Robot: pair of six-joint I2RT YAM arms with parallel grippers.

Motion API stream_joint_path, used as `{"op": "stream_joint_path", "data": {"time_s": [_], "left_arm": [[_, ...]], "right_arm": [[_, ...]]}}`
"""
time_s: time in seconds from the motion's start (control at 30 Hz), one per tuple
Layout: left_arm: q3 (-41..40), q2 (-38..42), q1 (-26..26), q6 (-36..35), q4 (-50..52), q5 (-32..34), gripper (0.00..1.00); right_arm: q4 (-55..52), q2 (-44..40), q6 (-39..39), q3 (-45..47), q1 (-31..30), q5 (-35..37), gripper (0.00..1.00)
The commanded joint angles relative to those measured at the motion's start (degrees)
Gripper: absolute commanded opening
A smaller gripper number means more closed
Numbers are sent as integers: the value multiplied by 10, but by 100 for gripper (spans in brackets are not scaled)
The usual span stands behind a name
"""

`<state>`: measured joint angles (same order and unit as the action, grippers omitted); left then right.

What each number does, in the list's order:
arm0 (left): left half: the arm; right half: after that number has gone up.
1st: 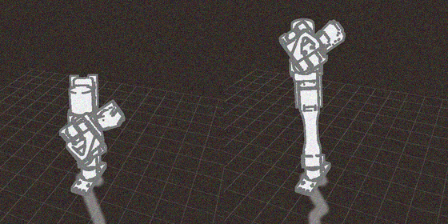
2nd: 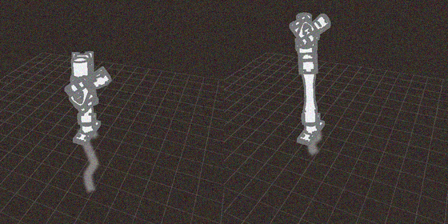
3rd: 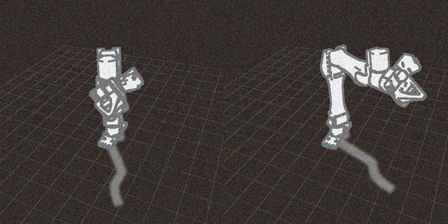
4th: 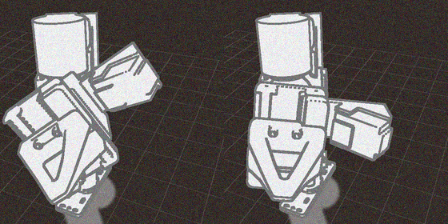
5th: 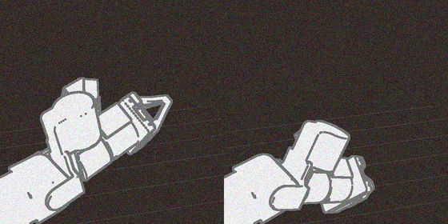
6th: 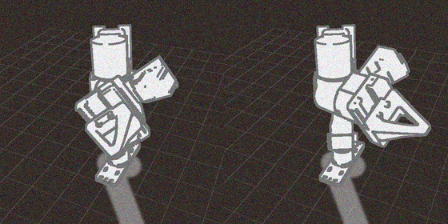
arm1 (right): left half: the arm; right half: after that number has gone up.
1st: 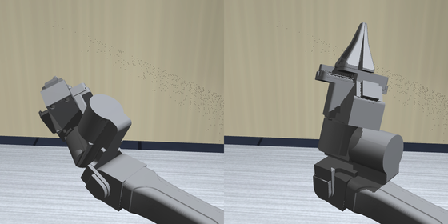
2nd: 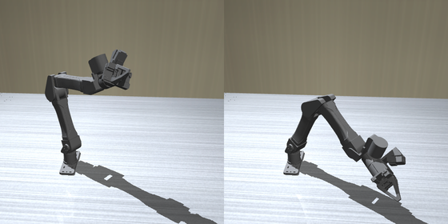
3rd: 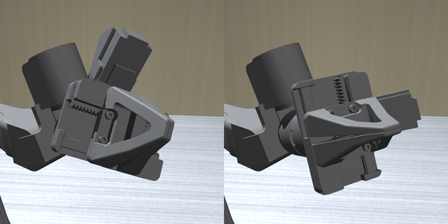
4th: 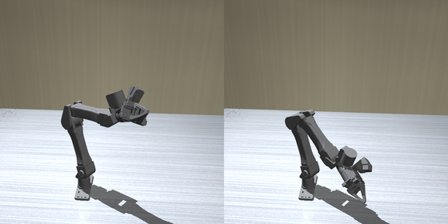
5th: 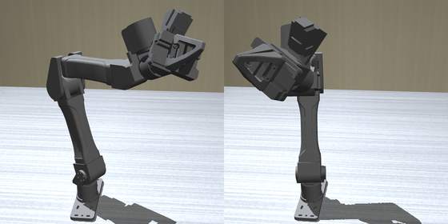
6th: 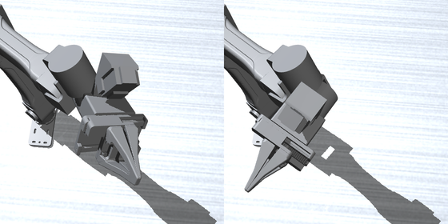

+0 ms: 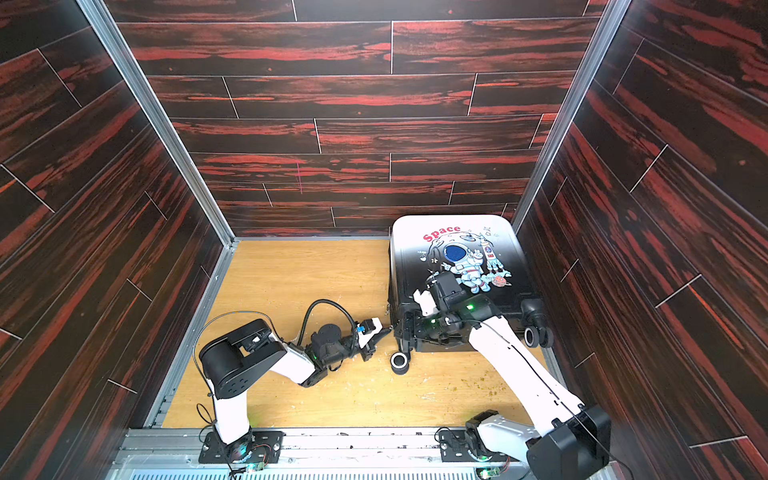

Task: Open the suitcase zippers
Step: Unzip the zipper on the suitcase.

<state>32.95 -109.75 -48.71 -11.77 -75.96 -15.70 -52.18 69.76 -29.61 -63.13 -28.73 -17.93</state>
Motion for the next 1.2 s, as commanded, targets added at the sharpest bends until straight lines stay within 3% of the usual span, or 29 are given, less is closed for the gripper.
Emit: {"op": "stream_joint_path", "data": {"time_s": [0.0,0.2,0.43,0.67,0.97,1.1,1.17], "left_arm": [[-31,23,-28,-31,0,-14,0],[-57,34,-66,-62,-20,32,0],[-64,33,-103,-118,-10,88,0],[-54,44,-132,-170,30,129,0],[7,36,-157,-201,96,175,0],[-13,75,-163,-165,95,208,0],[-38,121,-167,-125,98,231,0]], "right_arm": [[47,18,-29,13,-4,-41,77],[92,57,-77,-35,-10,-54,48],[90,123,-70,-97,-15,-47,35],[68,198,-46,-176,-35,-69,38],[-48,328,24,-346,-91,-25,44],[-44,286,28,-349,-91,100,47],[-32,236,32,-331,-91,153,53]]}}
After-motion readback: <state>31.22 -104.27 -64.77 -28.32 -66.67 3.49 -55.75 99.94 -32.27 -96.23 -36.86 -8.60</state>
